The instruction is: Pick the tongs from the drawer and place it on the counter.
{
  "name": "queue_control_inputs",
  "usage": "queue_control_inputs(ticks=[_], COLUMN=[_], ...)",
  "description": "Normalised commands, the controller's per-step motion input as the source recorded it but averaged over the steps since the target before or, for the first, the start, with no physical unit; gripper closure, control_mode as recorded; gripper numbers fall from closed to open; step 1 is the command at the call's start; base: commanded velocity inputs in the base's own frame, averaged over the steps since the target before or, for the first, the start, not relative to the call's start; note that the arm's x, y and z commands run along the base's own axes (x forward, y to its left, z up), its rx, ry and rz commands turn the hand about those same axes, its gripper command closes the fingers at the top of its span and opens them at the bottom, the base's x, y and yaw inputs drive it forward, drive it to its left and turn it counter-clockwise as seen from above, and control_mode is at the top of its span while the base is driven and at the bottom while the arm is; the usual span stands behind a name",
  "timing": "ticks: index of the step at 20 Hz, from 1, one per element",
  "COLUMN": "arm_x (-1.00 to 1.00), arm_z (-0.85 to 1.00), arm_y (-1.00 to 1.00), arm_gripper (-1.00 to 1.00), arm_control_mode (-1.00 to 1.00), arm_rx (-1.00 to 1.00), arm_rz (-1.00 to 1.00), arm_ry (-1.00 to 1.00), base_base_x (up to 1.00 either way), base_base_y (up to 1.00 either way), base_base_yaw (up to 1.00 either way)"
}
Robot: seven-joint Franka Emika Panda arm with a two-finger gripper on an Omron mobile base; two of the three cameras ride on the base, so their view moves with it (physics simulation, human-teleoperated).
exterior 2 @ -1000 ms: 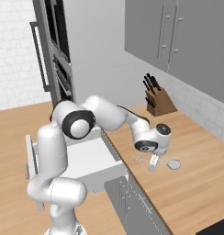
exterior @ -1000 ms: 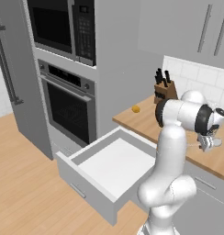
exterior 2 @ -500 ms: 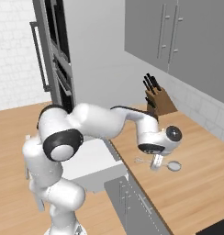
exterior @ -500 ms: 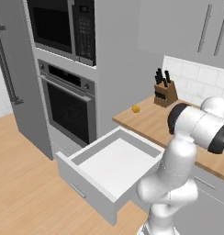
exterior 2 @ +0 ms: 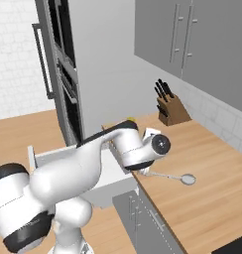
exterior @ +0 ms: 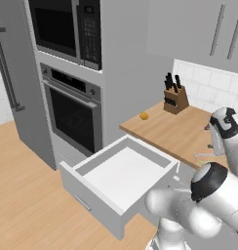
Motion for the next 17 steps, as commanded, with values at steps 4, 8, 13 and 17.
queue_control_inputs(ticks=[4,8,13,17], arm_x=[-0.05,0.0,0.12,0.3], arm_z=[0.59,0.28,-0.01,-0.03], arm_y=[1.0,1.0,1.0,1.0], arm_gripper=[-1.0,-1.0,-1.0,-1.0], arm_control_mode=[-1.0,-1.0,-1.0,-1.0], arm_rx=[-0.01,0.0,-0.03,-0.07], arm_rz=[0.14,0.16,0.12,0.1], arm_ry=[0.0,0.08,0.05,0.0], base_base_x=[0.0,0.0,0.0,0.0], base_base_y=[0.0,0.0,0.0,0.0], base_base_yaw=[0.0,0.0,0.0,0.0])
